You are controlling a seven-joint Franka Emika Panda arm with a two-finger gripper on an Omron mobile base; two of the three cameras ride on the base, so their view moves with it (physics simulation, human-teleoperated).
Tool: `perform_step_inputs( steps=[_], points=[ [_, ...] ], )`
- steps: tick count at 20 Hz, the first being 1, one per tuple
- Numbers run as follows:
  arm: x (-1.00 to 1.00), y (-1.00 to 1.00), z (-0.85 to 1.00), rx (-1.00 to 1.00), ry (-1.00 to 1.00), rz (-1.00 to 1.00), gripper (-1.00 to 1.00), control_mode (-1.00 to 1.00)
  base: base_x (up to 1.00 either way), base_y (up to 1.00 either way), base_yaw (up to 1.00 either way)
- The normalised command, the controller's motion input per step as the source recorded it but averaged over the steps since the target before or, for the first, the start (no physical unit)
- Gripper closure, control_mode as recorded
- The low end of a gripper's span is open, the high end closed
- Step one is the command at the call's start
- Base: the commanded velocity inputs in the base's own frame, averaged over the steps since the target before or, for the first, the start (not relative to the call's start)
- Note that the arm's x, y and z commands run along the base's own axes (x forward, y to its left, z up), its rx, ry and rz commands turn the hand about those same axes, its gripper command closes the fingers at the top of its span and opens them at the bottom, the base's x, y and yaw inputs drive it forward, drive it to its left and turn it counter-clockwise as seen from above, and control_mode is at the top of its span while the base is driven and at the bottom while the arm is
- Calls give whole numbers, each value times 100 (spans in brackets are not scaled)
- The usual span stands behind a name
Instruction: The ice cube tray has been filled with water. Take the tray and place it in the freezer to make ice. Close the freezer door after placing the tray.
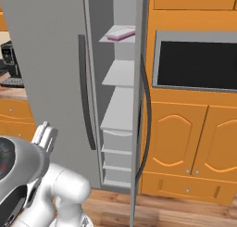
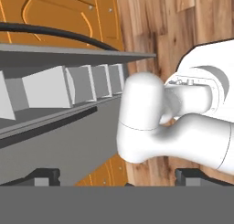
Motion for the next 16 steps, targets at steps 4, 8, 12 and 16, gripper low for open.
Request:
perform_step_inputs(
  steps=[4, 8, 12, 16],
  points=[
    [0, 0, 0, 0, 0, 0, -100, 100, -5, 0, 0],
    [5, 0, 1, 0, -3, 0, -100, -100, 0, 0, 0],
    [1, -2, 21, 0, -2, 0, -100, -100, 0, 0, 0],
    [-9, -36, 46, 0, -4, 0, -100, -100, 0, 0, 0]
  ],
)
